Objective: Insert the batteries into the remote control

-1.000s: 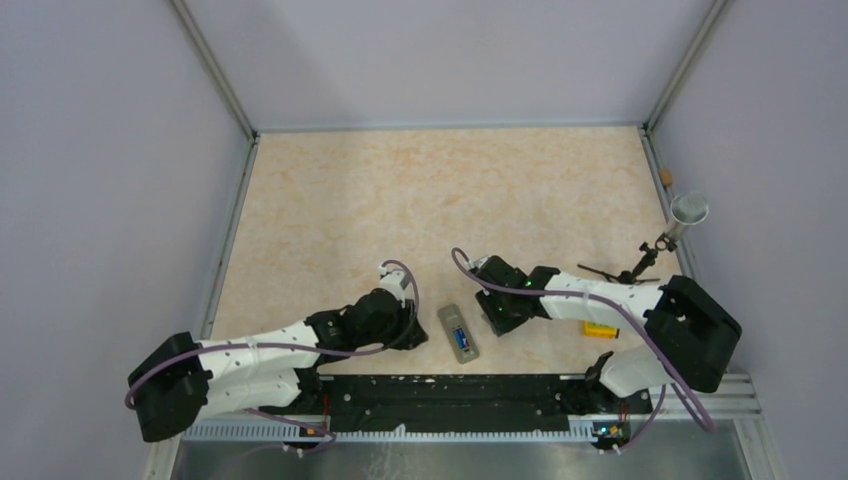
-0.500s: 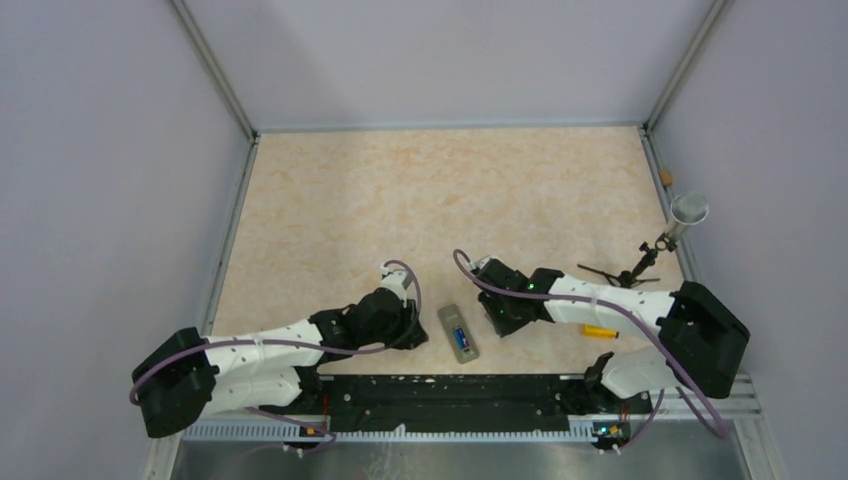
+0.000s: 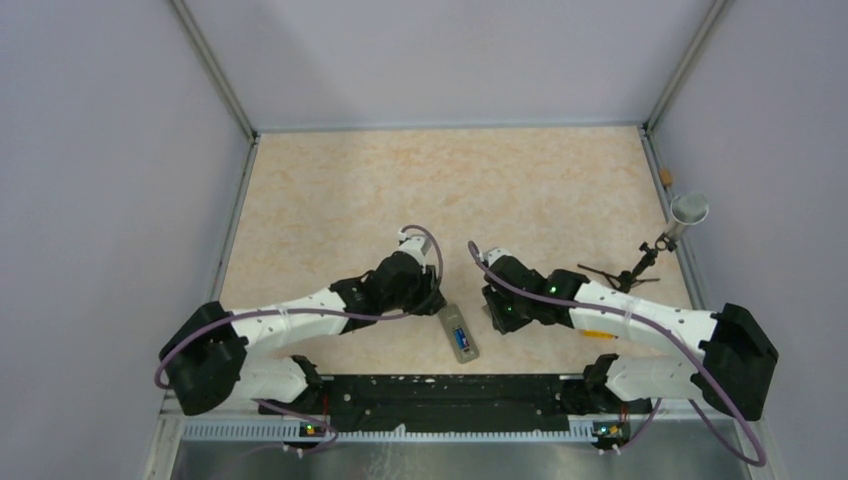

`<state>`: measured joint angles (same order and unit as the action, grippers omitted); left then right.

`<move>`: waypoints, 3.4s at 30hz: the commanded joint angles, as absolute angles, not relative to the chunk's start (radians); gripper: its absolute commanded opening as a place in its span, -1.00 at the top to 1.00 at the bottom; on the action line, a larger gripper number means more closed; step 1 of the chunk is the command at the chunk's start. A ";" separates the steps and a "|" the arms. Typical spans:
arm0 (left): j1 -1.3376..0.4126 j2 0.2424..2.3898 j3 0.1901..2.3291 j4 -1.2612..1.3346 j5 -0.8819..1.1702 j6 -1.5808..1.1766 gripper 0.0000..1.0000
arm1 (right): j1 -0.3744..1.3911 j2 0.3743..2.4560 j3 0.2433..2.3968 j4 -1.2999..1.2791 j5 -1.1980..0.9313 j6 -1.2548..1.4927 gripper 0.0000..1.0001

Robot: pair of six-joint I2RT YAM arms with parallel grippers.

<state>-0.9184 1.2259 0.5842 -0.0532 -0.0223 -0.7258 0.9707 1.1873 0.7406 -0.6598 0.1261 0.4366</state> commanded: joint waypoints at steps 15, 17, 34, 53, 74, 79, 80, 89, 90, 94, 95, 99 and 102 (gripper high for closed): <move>-0.862 1.743 1.001 -0.040 0.226 -0.607 0.21 | 0.995 1.081 0.758 -0.668 0.112 0.472 0.99; -0.861 1.759 1.001 -0.048 0.239 -0.609 0.22 | 0.996 1.076 0.757 -0.668 0.112 0.472 0.99; -0.861 1.715 0.810 -0.022 0.263 -0.638 0.30 | 0.996 1.078 0.770 -0.679 0.121 0.465 0.98; -0.850 1.518 0.701 -0.042 0.163 -0.650 0.16 | 0.997 1.141 0.843 -0.730 0.089 0.404 0.99; -0.789 0.856 0.407 -0.186 -0.081 -0.715 0.01 | 1.027 1.415 1.106 -0.933 0.030 0.175 1.00; -0.789 0.719 0.378 -0.221 -0.098 -0.702 0.01 | 1.080 1.496 1.148 -0.978 0.057 0.095 1.00; -0.788 0.698 0.377 -0.230 -0.099 -0.696 0.01 | 1.086 1.510 1.153 -0.980 0.059 0.082 1.00; -0.787 0.570 0.390 -0.299 -0.107 -0.638 0.00 | 1.123 1.618 1.203 -1.000 0.082 0.038 1.00; -0.787 0.563 0.390 -0.302 -0.108 -0.632 0.00 | 1.131 1.627 1.215 -1.003 0.087 0.034 1.00; -0.787 0.539 0.377 -0.296 -0.120 -0.614 -0.01 | 1.147 1.661 1.243 -1.016 0.111 0.017 1.00; -0.787 0.537 0.371 -0.293 -0.122 -0.614 -0.01 | 1.148 1.670 1.244 -1.019 0.113 0.013 1.00; -0.787 0.534 0.364 -0.285 -0.116 -0.615 -0.01 | 1.150 1.700 1.254 -1.029 0.121 0.007 1.00; -0.787 0.530 0.358 -0.285 -0.122 -0.611 -0.01 | 1.150 1.714 1.264 -1.027 0.117 0.007 1.00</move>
